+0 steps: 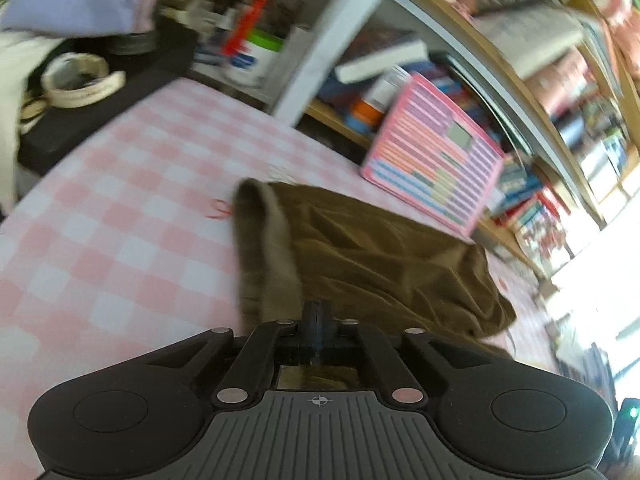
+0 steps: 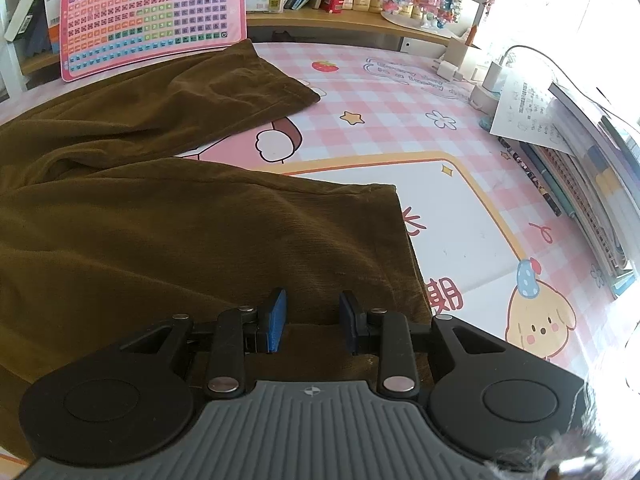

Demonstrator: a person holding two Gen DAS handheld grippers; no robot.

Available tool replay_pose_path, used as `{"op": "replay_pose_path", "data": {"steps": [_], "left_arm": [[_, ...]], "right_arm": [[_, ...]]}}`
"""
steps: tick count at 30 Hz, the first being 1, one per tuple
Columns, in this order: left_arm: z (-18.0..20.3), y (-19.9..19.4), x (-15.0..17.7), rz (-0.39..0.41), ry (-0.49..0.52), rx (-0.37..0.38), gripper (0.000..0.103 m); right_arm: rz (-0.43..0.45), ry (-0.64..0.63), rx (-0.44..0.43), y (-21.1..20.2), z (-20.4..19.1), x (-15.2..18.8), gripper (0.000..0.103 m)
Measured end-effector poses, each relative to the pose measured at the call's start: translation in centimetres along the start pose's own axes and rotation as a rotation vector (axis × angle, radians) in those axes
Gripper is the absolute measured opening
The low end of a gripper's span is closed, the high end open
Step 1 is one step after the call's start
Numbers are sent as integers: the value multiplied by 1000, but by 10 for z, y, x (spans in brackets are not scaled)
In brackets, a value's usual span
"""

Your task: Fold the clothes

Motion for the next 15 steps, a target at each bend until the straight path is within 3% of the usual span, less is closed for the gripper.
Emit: {"op": "replay_pose_path", "data": {"steps": [2,4,8,9,15], "left_arm": [[-7,-4,0,3,-10,-13,11],[-11,-4,2,-10,-16,-25,26],[-10,2,13,-57,-16,-5,32],[-10,5,15,-73,-12,-3,40],[-7,16,21,-103,6,-31,35]], "right_arm": [[4,3,1,0,0,1,27],[8,-1,5,-1,-2,1,27],[5,-22,11,-1,-5,1,27],[5,-24,10,-2,-5,1,27],[5,-27,5,-3,-5,1,27]]}}
Point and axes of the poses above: each gripper's, at about its wrist camera, not at the fingertips, and y roughly the way its jaws point, z to its right, x to its underside, the point moved 1 cm from there along y, roughly the way its jaws point, and after that the axes turned 7 degrees about x, right-handed, at the moved point
